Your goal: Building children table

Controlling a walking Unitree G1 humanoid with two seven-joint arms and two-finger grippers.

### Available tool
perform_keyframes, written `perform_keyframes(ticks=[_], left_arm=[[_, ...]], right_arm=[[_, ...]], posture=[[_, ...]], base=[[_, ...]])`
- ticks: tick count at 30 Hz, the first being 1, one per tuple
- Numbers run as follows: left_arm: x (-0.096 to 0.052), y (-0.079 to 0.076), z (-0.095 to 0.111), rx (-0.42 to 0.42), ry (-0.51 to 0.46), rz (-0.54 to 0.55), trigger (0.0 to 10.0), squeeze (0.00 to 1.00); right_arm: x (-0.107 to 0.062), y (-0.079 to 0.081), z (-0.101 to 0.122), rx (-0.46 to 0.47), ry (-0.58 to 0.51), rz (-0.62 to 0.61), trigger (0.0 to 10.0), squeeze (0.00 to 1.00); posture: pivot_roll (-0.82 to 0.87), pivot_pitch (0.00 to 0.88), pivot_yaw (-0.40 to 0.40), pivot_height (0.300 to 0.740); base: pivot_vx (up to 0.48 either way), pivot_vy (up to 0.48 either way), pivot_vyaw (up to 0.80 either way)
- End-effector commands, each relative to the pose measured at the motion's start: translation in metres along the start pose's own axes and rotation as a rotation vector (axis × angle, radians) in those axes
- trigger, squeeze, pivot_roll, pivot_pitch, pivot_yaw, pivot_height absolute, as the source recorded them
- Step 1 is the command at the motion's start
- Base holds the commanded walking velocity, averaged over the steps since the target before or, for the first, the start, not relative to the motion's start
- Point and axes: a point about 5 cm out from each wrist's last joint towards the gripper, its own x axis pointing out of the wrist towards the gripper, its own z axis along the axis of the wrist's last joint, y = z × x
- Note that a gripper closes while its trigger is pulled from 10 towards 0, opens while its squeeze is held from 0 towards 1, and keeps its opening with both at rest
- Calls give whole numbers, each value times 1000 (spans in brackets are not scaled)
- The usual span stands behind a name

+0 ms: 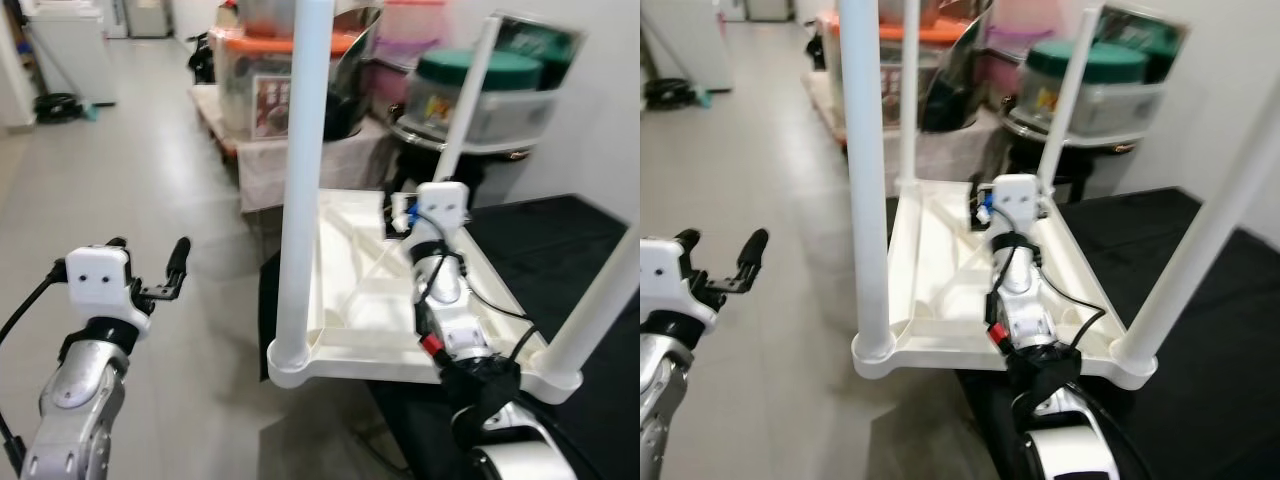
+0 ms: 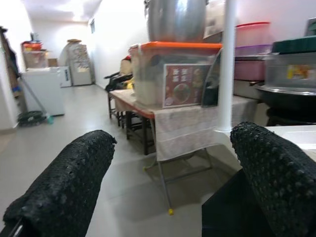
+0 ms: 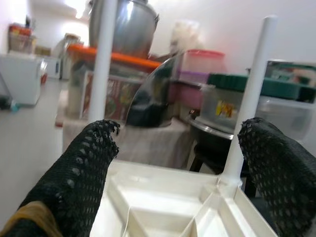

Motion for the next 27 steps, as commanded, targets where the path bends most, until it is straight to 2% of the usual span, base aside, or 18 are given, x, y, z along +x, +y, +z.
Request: perform_keyframes(ticks=[1, 2, 3, 5, 7, 8, 9, 11, 12, 13, 15, 17, 20, 22, 23, 25, 26, 27], left_arm=[[-1, -1, -2, 2, 11, -10, 10000, 0], [-1, -2, -2, 2, 13, -15, 10000, 0], [-1, -2, -2, 2, 13, -15, 10000, 0], [-2, -4, -3, 0, 15, -24, 10000, 0], [-2, -4, -3, -1, 16, -26, 10000, 0], [-2, -4, -3, -1, 16, -26, 10000, 0], [-2, -5, -4, -1, 19, -29, 10000, 0], [-2, -5, -4, -1, 19, -29, 10000, 0], [-2, -6, -5, -2, 21, -31, 10000, 0], [-2, -6, -5, -2, 21, -31, 10000, 0], [-3, -7, -6, -4, 22, -37, 10000, 0], [-3, -8, -6, -4, 23, -37, 10000, 0], [-3, -8, -6, -4, 23, -37, 10000, 0], [-3, -7, -6, -4, 24, -34, 10000, 0], [-3, -7, -6, -4, 24, -34, 10000, 0], [-3, -6, -8, -2, 28, -26, 10000, 0], [-2, -6, -9, -3, 31, -24, 10000, 0], [-2, -6, -9, -3, 31, -24, 10000, 0]], right_arm=[[-1, 3, -10, 3, 69, 38, 10000, 0], [-1, 8, -15, -1, 103, 108, 10000, 0], [-1, 8, -15, -1, 103, 108, 10000, 0], [0, 10, -5, -40, 35, 232, 10000, 0], [3, 3, 3, -68, -8, 259, 10000, 0], [3, 3, 3, -68, -8, 259, 10000, 0], [6, -6, 8, -97, -25, 259, 10000, 0], [6, -6, 8, -97, -25, 259, 10000, 0], [9, -14, 11, -117, -26, 248, 10000, 0], [9, -14, 11, -117, -26, 248, 10000, 0], [11, -27, 8, -154, 8, 241, 10000, 0], [10, -29, 6, -161, 21, 241, 10000, 0], [10, -36, 5, -168, 29, 187, 10000, 0], [11, -46, 17, -151, -35, 80, 10000, 0], [11, -46, 17, -151, -35, 80, 10000, 0], [5, -53, 37, -189, -171, -56, 10000, 0], [-2, -51, 48, -262, -261, -111, 10000, 0], [-2, -51, 48, -262, -261, -111, 10000, 0]], posture=[[133, 0, -86, 740], [136, 0, -89, 740], [136, 0, -89, 740], [135, 0, -90, 740], [129, 0, -90, 740], [129, 0, -90, 740], [129, 0, -90, 740], [129, 0, -90, 740], [129, 0, -90, 740], [129, 0, -90, 740], [124, 0, -91, 740], [124, 0, -91, 740], [122, 0, -89, 740], [115, 0, -85, 740], [115, 0, -85, 740], [114, 0, -82, 740], [110, 0, -77, 740], [110, 0, -77, 740]], base=[[0, 0, 0], [0, 0, 0], [0, 0, 0], [0, 0, 0], [0, 0, 0], [0, 0, 0], [0, 0, 0], [0, 0, 0], [0, 0, 0], [0, 0, 0], [0, 0, 0], [0, 0, 0], [0, 0, 0], [0, 0, 0], [0, 0, 0], [0, 0, 0], [0, 0, 0], [0, 0, 0]])
